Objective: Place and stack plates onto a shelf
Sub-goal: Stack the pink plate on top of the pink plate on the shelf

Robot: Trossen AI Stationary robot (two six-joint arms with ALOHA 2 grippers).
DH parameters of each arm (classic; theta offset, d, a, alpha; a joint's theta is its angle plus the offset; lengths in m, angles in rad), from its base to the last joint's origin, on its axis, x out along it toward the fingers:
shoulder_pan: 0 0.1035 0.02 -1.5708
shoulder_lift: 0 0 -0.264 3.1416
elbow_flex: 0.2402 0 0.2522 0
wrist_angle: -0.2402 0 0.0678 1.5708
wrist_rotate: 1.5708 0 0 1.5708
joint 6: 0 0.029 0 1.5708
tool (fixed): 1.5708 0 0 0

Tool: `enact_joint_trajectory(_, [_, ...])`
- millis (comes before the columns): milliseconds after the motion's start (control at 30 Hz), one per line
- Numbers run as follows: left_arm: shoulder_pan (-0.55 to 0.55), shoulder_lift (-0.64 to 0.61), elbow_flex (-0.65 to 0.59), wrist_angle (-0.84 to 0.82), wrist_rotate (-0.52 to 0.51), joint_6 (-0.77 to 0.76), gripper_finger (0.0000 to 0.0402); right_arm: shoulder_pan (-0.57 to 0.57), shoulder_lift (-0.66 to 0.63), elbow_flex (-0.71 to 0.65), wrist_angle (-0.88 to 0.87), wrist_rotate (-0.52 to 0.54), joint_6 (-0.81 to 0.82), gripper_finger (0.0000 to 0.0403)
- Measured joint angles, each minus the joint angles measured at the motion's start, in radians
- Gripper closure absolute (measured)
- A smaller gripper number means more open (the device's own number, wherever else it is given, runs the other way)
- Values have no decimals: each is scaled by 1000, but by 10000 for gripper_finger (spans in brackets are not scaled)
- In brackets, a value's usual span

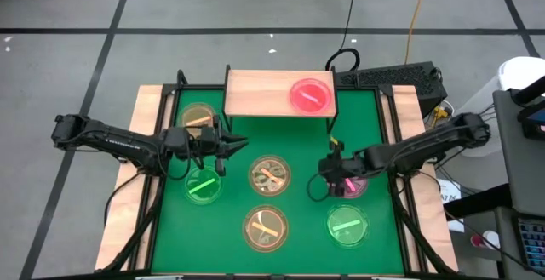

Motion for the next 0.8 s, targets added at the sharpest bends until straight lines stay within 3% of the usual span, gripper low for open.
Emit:
enact_joint_trajectory(533, [1, 0, 0, -7, 1, 10, 321, 138, 163, -23, -79, 0, 313, 282])
enact_joint_trajectory(800, [1, 0, 0, -3, 2, 10, 321, 153, 172, -74, -63, -2, 416, 282])
